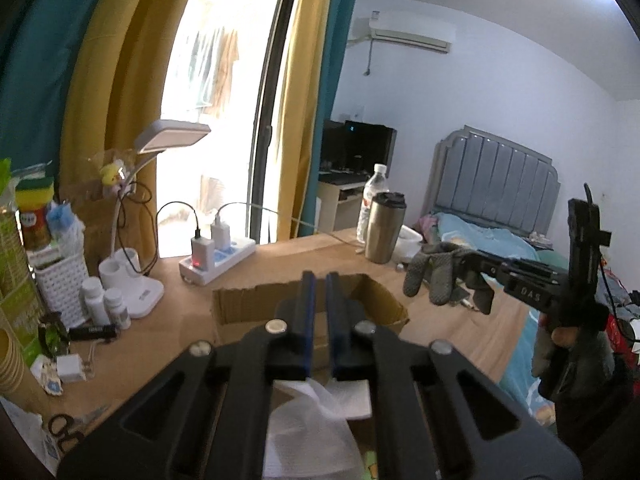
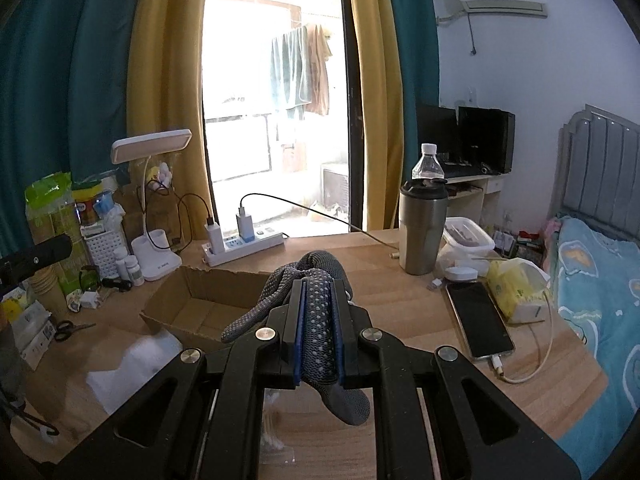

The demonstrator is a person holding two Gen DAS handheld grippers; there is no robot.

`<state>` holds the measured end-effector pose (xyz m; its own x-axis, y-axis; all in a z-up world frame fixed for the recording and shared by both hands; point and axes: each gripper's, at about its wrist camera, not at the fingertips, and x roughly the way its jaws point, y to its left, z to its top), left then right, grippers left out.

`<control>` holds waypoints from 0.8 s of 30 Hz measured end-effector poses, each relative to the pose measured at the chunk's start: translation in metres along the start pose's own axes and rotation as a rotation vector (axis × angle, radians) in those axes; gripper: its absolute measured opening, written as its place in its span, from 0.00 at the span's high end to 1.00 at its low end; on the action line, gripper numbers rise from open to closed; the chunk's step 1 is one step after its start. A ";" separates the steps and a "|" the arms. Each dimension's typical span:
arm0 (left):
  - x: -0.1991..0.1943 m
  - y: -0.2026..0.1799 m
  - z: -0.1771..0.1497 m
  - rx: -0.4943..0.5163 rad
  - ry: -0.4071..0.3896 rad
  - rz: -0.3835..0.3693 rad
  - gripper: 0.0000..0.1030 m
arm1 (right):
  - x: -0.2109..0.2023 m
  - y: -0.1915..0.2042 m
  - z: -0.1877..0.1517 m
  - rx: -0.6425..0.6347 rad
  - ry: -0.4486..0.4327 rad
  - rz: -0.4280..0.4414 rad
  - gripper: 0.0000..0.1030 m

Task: Organize soft objects
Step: 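Carry the grey gloves over the cardboard box with the right gripper while the left holds the towel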

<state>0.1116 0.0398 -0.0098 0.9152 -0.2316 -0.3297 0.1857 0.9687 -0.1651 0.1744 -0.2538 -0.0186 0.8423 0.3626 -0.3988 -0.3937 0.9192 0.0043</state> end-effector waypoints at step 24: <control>0.081 0.026 -0.121 -0.133 0.515 0.039 0.18 | 0.023 0.009 -0.016 -0.004 0.083 0.032 0.87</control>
<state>0.1472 0.0358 -0.1536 0.6201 -0.2418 -0.7463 0.0776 0.9655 -0.2484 0.1842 -0.2394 -0.0421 0.7961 0.3772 -0.4732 -0.4211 0.9069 0.0145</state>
